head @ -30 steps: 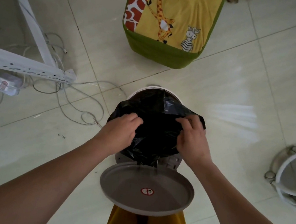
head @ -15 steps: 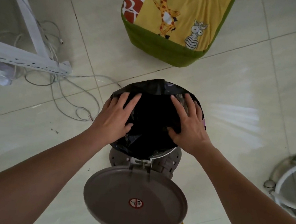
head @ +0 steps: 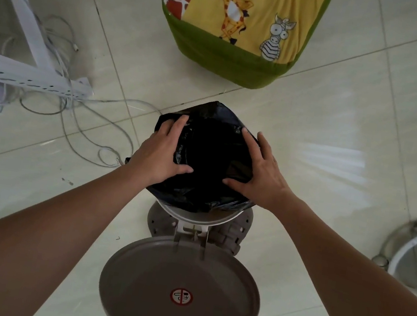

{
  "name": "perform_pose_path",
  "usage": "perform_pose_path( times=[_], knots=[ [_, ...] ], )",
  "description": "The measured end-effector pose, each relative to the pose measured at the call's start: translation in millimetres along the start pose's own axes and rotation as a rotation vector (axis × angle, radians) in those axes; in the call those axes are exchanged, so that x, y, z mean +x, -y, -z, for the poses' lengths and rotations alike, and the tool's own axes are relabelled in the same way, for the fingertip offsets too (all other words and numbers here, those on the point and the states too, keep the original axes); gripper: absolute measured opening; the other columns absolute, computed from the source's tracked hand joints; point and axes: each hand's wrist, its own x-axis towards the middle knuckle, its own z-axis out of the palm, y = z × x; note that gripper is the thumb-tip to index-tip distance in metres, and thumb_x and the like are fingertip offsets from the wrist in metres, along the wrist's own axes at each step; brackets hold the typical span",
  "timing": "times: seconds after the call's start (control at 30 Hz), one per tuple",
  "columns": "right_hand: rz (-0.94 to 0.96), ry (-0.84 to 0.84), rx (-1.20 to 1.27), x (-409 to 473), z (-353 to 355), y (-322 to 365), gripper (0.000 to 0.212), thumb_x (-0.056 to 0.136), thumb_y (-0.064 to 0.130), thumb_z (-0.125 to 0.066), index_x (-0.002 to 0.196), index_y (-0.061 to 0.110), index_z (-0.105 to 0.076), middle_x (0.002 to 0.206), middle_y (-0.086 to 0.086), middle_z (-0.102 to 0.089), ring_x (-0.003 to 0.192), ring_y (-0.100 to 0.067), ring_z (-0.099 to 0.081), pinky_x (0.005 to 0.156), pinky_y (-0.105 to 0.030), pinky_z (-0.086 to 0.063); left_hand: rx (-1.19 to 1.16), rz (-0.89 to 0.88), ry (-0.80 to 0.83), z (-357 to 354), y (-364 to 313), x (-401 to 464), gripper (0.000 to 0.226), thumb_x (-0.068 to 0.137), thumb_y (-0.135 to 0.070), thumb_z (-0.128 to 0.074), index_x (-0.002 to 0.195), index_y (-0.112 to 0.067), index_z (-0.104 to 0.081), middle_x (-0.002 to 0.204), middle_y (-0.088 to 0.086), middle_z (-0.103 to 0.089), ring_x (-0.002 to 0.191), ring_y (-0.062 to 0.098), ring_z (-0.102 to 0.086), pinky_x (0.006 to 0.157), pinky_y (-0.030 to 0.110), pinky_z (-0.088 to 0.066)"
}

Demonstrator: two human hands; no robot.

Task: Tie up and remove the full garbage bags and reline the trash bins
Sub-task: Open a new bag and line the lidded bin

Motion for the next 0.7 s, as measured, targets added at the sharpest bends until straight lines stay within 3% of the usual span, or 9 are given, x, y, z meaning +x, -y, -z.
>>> perform_pose_path(
  times=[0.1, 0.2, 0.3, 0.4, 0.53, 0.6, 0.7],
  knots=[
    [-0.027, -0.033, 0.076, 2, -2, 1, 0.106, 0.073, 0.047, -0.079, 0.148, 0.049, -0.004, 0.158, -0.005, -0.008, 0.142, -0.037, -0.025, 0.112, -0.053, -0.033, -0.062, 0.07, 0.022, 3, 3, 1, 0.11, 0.075, -0.044, -0.078, 0.153, -0.025, -0.003, 0.151, 0.013, -0.026, 0.13, 0.034, -0.043, 0.105, 0.048, -0.04],
    [-0.003, -0.067, 0.048, 6, -1, 6, 0.103, 0.073, 0.049, -0.078, 0.149, 0.043, -0.009, 0.155, -0.002, -0.013, 0.139, -0.036, -0.027, 0.111, -0.053, -0.034, 0.059, -0.033, -0.082, 6, -1, 1, 0.103, 0.077, -0.044, -0.076, 0.153, -0.02, -0.01, 0.15, 0.012, -0.028, 0.127, 0.035, -0.044, 0.104, 0.047, -0.04],
    [0.011, -0.069, 0.047, 14, 1, 13, 0.103, 0.073, 0.051, -0.077, 0.151, 0.038, -0.011, 0.153, 0.001, -0.017, 0.137, -0.034, -0.026, 0.11, -0.05, -0.034, 0.003, -0.098, -0.138, 9, -5, 6, 0.099, 0.078, -0.046, -0.074, 0.153, -0.022, -0.012, 0.153, 0.007, -0.027, 0.133, 0.03, -0.04, 0.108, 0.043, -0.037],
    [-0.065, -0.05, 0.088, 25, 0, 15, 0.103, 0.071, 0.057, -0.076, 0.151, 0.033, -0.016, 0.15, -0.001, -0.025, 0.135, -0.031, -0.027, 0.11, -0.048, -0.031, -0.244, 0.108, -0.002, 7, -3, 15, 0.094, 0.08, -0.058, -0.065, 0.152, -0.028, -0.013, 0.153, 0.003, -0.033, 0.136, 0.023, -0.038, 0.108, 0.035, -0.034],
    [-0.206, -0.002, 0.181, 25, 0, 3, 0.107, 0.069, 0.062, -0.076, 0.153, 0.027, -0.019, 0.151, -0.005, -0.03, 0.139, -0.032, -0.026, 0.114, -0.049, -0.029, -0.445, 0.433, 0.097, 5, 6, 19, 0.085, 0.085, -0.072, -0.043, 0.152, -0.026, -0.018, 0.151, 0.005, -0.038, 0.135, 0.027, -0.041, 0.094, 0.032, -0.032],
    [-0.219, -0.01, 0.169, 15, -3, -2, 0.111, 0.067, 0.063, -0.076, 0.153, 0.029, -0.014, 0.152, -0.005, -0.026, 0.139, -0.032, -0.024, 0.113, -0.051, -0.029, -0.376, 0.389, 0.024, 3, 7, 8, 0.08, 0.089, -0.068, -0.041, 0.151, -0.023, -0.02, 0.15, 0.006, -0.039, 0.134, 0.028, -0.041, 0.097, 0.034, -0.034],
    [-0.214, -0.092, 0.134, -6, -10, -4, 0.11, 0.069, 0.055, -0.079, 0.153, 0.032, -0.011, 0.149, -0.006, -0.024, 0.135, -0.034, -0.026, 0.111, -0.052, -0.03, -0.146, 0.226, -0.147, -1, 4, -21, 0.07, 0.093, -0.049, -0.052, 0.149, -0.015, -0.027, 0.14, 0.014, -0.043, 0.127, 0.032, -0.045, 0.101, 0.042, -0.039]
  ],
)
